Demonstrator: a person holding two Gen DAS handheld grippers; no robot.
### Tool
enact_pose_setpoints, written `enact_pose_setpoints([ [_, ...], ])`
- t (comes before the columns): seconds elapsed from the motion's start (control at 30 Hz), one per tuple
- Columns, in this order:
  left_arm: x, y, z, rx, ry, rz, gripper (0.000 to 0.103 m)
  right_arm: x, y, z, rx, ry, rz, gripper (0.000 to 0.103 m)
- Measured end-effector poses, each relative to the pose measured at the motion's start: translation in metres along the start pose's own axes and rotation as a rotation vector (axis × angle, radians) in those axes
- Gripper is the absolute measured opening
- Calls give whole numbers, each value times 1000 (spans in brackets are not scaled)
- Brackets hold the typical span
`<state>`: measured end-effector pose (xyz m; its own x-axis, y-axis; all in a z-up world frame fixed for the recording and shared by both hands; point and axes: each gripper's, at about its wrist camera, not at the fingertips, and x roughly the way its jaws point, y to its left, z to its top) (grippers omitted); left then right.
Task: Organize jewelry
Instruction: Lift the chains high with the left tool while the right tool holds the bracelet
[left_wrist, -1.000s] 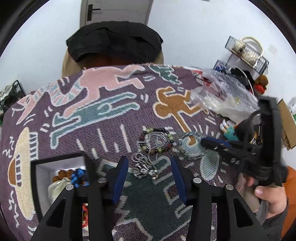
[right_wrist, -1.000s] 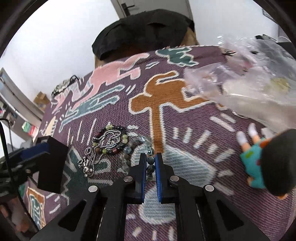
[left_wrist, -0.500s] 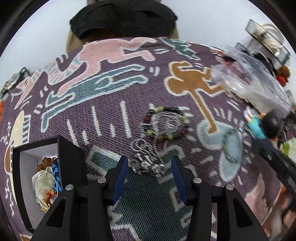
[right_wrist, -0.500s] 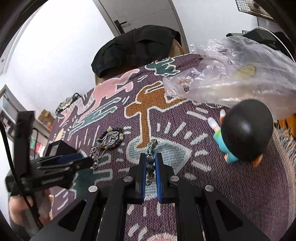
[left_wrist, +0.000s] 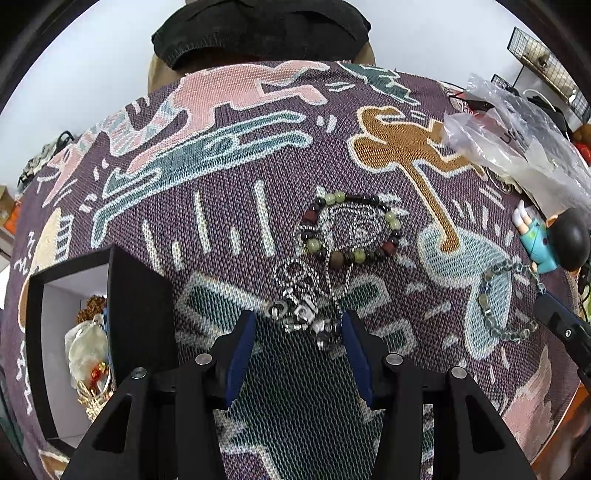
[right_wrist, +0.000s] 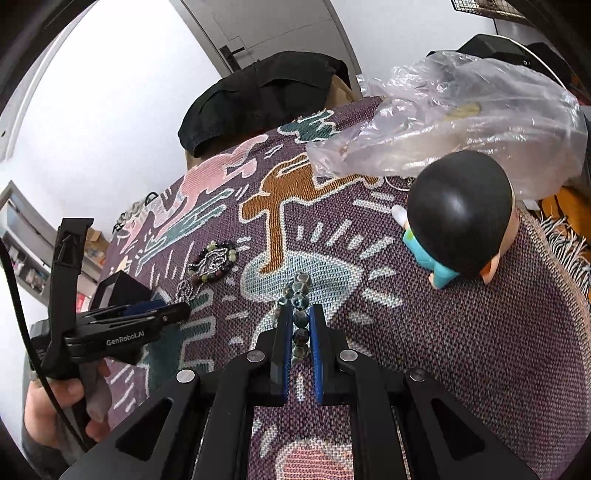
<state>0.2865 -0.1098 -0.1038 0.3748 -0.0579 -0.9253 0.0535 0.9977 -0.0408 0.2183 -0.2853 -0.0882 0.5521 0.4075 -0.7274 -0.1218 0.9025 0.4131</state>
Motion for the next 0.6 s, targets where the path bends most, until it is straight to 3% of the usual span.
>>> enact_pose_setpoints([
  [0.07,-2,-1,-5,7,-5,7,49,0,1,-2,3,1,7,10],
  [0.27,-2,9,-3,-54,-18,-7,31,-4,3,-7,1,-5,16,10],
  [0.4,-1,10,1,-97,-16,-33,31,-9,3,-8,-2,-12,19,10],
  [0.6,3,1,6,-90,-20,-13,31,-10,3,-9,-2,-11,18,10],
])
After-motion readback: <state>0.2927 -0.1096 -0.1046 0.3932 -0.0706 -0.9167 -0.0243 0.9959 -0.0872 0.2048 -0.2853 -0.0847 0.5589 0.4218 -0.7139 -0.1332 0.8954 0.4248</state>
